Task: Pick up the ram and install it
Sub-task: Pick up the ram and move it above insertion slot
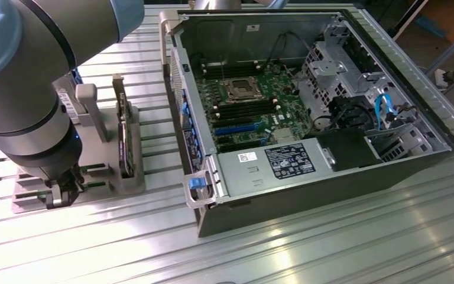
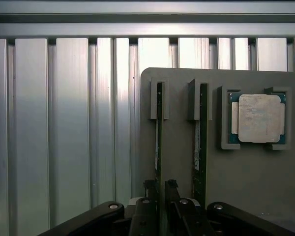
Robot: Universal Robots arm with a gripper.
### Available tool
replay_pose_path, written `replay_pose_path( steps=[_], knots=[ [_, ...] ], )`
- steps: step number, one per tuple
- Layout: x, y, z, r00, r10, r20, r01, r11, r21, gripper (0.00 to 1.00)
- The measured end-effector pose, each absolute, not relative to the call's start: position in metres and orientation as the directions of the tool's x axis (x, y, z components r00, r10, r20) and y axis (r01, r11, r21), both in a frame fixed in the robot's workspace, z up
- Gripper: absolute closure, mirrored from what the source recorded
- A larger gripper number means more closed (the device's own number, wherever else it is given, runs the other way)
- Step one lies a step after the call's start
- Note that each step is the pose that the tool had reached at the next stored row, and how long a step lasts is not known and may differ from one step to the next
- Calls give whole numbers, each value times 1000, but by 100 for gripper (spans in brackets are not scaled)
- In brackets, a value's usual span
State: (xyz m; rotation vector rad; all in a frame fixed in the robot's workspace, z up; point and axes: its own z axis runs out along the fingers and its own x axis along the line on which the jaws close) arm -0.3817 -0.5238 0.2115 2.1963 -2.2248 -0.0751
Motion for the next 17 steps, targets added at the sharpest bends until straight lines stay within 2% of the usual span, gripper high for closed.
replay_pose_path(
  steps=[2, 5, 17],
  knots=[
    [-382, -524, 212, -13, -1000, -23, -999, 12, 44, 78],
    [-382, -524, 212, -13, -1000, -23, -999, 12, 44, 88],
    [-382, -524, 212, -13, -1000, -24, -999, 12, 44, 88]
  ],
)
